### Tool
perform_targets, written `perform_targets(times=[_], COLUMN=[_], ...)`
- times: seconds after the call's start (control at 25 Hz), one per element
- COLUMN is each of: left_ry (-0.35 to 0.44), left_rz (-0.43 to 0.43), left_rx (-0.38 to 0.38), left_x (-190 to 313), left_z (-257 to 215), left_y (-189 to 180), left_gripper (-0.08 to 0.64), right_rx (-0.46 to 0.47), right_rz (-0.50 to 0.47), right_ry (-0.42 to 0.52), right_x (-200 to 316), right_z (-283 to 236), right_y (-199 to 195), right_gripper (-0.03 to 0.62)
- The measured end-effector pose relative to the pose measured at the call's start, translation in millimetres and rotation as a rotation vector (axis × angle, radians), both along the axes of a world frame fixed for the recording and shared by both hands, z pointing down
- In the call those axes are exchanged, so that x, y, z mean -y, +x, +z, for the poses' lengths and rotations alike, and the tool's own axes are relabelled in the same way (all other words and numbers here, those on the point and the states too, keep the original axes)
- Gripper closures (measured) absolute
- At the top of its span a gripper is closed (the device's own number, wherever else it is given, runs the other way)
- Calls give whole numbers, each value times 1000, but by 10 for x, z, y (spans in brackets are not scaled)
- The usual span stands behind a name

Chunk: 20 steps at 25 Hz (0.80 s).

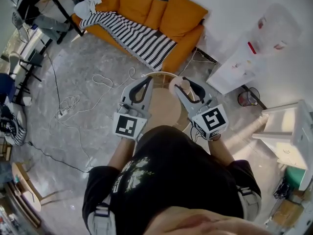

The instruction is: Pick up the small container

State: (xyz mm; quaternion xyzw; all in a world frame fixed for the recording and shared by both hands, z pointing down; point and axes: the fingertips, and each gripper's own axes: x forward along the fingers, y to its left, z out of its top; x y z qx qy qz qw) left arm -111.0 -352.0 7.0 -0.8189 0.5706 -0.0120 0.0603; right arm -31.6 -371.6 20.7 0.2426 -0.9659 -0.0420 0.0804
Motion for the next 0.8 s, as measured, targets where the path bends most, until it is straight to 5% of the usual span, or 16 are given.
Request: perform_targets(times=[0.8], left_ry=[3], left_rz=[21], left_rx=[15], left_x=[140], left_z=[116], left_y=[91], left_gripper=[558], right_rx=[-25], right_rz=[33], right_ry=[36], right_x=[63], right_z=[121], right_y=[75], right_gripper=[459])
